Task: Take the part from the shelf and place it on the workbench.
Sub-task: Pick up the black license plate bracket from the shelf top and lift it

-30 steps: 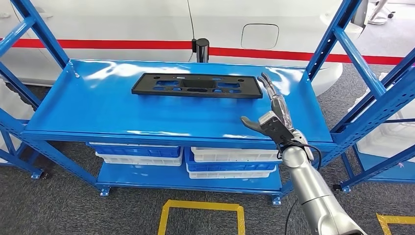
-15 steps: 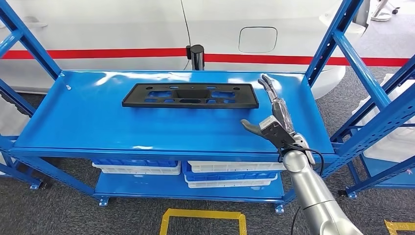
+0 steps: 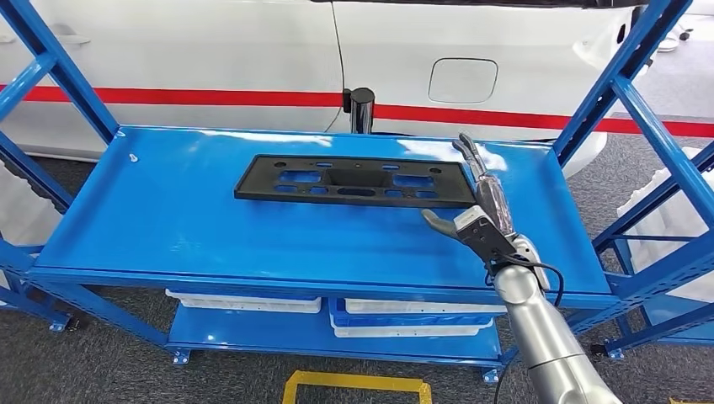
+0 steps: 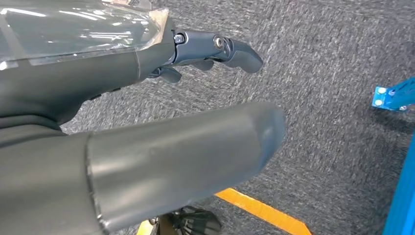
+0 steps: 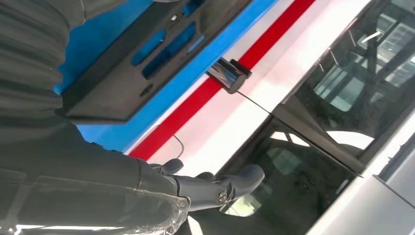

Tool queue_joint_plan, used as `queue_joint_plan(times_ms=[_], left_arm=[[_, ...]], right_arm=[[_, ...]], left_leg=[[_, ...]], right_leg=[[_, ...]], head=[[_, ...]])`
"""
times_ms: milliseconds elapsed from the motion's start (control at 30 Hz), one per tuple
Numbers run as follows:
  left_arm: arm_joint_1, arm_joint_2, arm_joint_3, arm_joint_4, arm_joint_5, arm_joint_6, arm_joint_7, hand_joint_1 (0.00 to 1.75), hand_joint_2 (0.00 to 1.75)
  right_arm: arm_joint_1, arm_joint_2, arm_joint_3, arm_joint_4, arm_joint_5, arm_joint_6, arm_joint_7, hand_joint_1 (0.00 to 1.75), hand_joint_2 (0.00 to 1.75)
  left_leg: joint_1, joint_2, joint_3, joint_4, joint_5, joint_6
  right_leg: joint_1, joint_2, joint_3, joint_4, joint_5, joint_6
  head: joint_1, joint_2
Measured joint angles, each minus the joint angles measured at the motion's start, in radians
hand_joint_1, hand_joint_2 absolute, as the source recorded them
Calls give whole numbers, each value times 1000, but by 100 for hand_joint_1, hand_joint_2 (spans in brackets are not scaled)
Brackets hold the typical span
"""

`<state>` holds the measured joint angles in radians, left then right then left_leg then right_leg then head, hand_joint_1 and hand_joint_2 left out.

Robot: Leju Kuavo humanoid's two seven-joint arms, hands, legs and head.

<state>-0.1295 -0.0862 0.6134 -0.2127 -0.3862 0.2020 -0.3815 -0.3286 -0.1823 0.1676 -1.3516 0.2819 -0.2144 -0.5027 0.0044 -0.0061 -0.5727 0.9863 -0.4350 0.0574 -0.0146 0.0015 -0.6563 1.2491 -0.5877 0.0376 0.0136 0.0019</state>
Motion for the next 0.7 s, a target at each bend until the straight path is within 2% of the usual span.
queue_joint_plan(times_ms=[33, 67, 100, 133, 167, 200, 233, 267, 300, 400, 433, 600, 700], left_arm=[[0, 0, 0, 0, -1, 0, 1, 0, 0], [0, -1, 0, 0, -1, -1, 1, 0, 0], [0, -2, 0, 0, -1, -2, 1, 0, 0], [0, -3, 0, 0, -1, -2, 1, 0, 0], [-1, -3, 0, 0, -1, -2, 1, 0, 0], [-2, -3, 0, 0, -1, -2, 1, 0, 0], [-2, -3, 0, 0, -1, -2, 1, 0, 0], [-3, -3, 0, 0, -1, -2, 1, 0, 0], [-4, -2, 0, 0, -1, -2, 1, 0, 0], [-5, 0, 0, 0, -1, -2, 1, 0, 0], [-6, 0, 0, 0, -1, -2, 1, 0, 0], [-8, 1, 0, 0, -1, -2, 1, 0, 0], [-8, 1, 0, 0, -3, -2, 5, 0, 0]], right_arm=[[7, 0, -3, -2, 1, 0, 0, 0, 175], [10, 0, -6, -3, 1, 0, 0, 0, 175], [12, 0, -8, -4, 2, 0, 0, 0, 175], [12, 0, -10, -5, 2, 0, 0, 0, 175], [11, 0, -12, -6, 2, 1, 0, 0, 175], [11, 0, -14, -8, 2, 1, 1, 0, 175], [11, 0, -14, -10, 2, 2, 1, 0, 175], [11, 0, -15, -11, 2, 2, 2, 0, 175], [11, 1, -15, -13, 2, 3, 2, 0, 175], [9, 2, -15, -17, 3, 3, 1, 0, 175], [9, 2, -15, -18, 4, 3, 1, 0, 175], [9, 3, -16, -19, 5, 3, 1, 0, 175], [10, 3, -18, -30, 4, 4, 1, 0, 175]], left_leg=[[0, -1, 3, 0, -4, 0], [-1, -2, 8, 1, -9, -1], [-1, -3, 15, 1, -15, -4], [0, -4, 22, 1, -21, -7], [-2, -4, 30, 3, -28, -12], [-4, -4, 34, 4, -36, -18], [-6, -4, 38, 6, -42, -25], [-8, -4, 37, 9, -47, -29], [-8, -2, 36, 10, -52, -23], [-7, 3, 38, 9, -60, 13], [-7, 3, 39, 7, -59, 16], [-7, 3, 44, -3, -60, 16], [-5, 3, 45, -5, -60, 6]], right_leg=[[0, 0, -30, 24, -7, 4], [-1, 0, -40, 9, 5, 10], [-3, 0, -33, -38, 35, 20], [-6, -1, -14, -108, 80, 31], [-7, -3, 5, -172, 118, 34], [-6, -5, 23, -217, 142, 28], [-5, -6, 32, -242, 157, 16], [-5, -7, 36, -245, 162, 1], [-5, -5, 41, -245, 166, -7], [-3, -1, 47, -245, 169, -11], [-2, 0, 48, -245, 167, -14], [0, 0, 48, -245, 162, -21], [2, 0, 48, -244, 161, -23]], head=[[0, 0], [0, 0], [0, 0], [1, 0], [1, 0], [0, 0], [0, 0], [0, 0], [-1, 0], [-5, 0], [-5, 0], [-6, 0], [-6, 0]])
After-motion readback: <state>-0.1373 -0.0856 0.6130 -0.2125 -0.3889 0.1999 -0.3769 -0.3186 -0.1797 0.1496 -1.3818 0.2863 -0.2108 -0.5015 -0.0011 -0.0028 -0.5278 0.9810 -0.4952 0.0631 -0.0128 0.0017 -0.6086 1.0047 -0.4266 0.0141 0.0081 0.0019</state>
